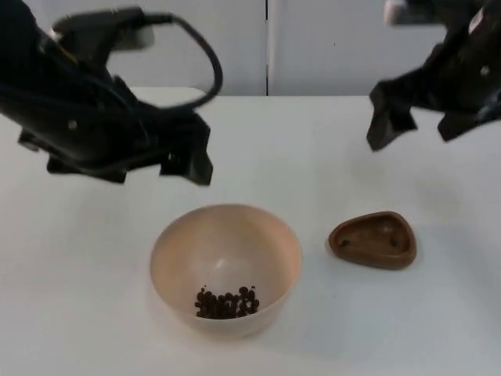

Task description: Pick up the bowl with the left hand and pour the coffee beans from the cup into the bowl with the right hand.

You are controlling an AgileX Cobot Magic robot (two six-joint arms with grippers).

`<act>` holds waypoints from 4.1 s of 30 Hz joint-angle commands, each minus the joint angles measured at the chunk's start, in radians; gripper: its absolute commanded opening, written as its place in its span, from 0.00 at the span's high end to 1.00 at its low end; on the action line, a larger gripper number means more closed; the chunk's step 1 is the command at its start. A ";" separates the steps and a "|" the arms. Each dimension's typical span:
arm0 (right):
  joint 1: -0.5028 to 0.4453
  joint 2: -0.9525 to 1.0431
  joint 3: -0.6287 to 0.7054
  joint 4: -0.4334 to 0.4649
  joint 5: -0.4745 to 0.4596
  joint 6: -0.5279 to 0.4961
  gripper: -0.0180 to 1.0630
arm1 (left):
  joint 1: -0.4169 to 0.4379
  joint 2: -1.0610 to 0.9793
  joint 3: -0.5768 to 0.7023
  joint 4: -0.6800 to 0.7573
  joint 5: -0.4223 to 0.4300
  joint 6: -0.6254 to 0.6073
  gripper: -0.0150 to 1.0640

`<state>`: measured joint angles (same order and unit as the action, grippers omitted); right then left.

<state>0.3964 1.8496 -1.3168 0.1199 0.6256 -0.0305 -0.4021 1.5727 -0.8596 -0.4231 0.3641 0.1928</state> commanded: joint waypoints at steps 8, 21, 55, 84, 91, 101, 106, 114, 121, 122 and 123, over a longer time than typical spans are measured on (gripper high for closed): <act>-0.004 -0.210 0.001 -0.002 0.101 -0.018 0.22 | -0.005 -0.242 -0.005 -0.006 0.024 -0.007 0.19; -0.004 -0.424 0.003 -0.006 0.201 -0.019 0.22 | -0.005 -0.425 -0.005 0.008 0.104 -0.007 0.19; -0.004 -1.348 0.639 -0.012 0.093 -0.068 0.22 | -0.005 -0.888 0.112 0.016 0.324 0.108 0.19; -0.004 -1.845 0.660 -0.065 0.425 -0.098 0.22 | -0.005 -1.479 0.305 0.288 0.616 -0.118 0.19; -0.004 -1.850 0.668 -0.068 0.478 -0.098 0.22 | -0.005 -1.558 0.338 0.334 0.652 -0.147 0.19; -0.004 -1.850 0.753 -0.066 0.485 -0.068 0.22 | -0.005 -1.573 0.367 0.383 0.711 -0.155 0.19; -0.004 -1.850 0.753 -0.068 0.488 -0.068 0.22 | -0.005 -1.573 0.367 0.383 0.711 -0.155 0.19; -0.004 -1.850 0.753 -0.135 0.515 -0.063 0.22 | -0.005 -1.573 0.367 0.383 0.711 -0.155 0.19; -0.004 -1.850 0.753 -0.125 0.504 -0.026 0.22 | -0.005 -1.573 0.367 0.383 0.711 -0.155 0.19; -0.004 -1.850 0.753 -0.102 0.486 -0.026 0.22 | -0.005 -1.573 0.367 0.383 0.711 -0.155 0.19; -0.004 -1.850 0.753 -0.080 0.470 -0.026 0.22 | -0.005 -1.573 0.367 0.383 0.711 -0.155 0.19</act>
<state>0.3964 0.0027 -0.5661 0.0167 1.1227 -0.0632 -0.4021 0.0046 -0.4964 -0.0489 1.0716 0.0444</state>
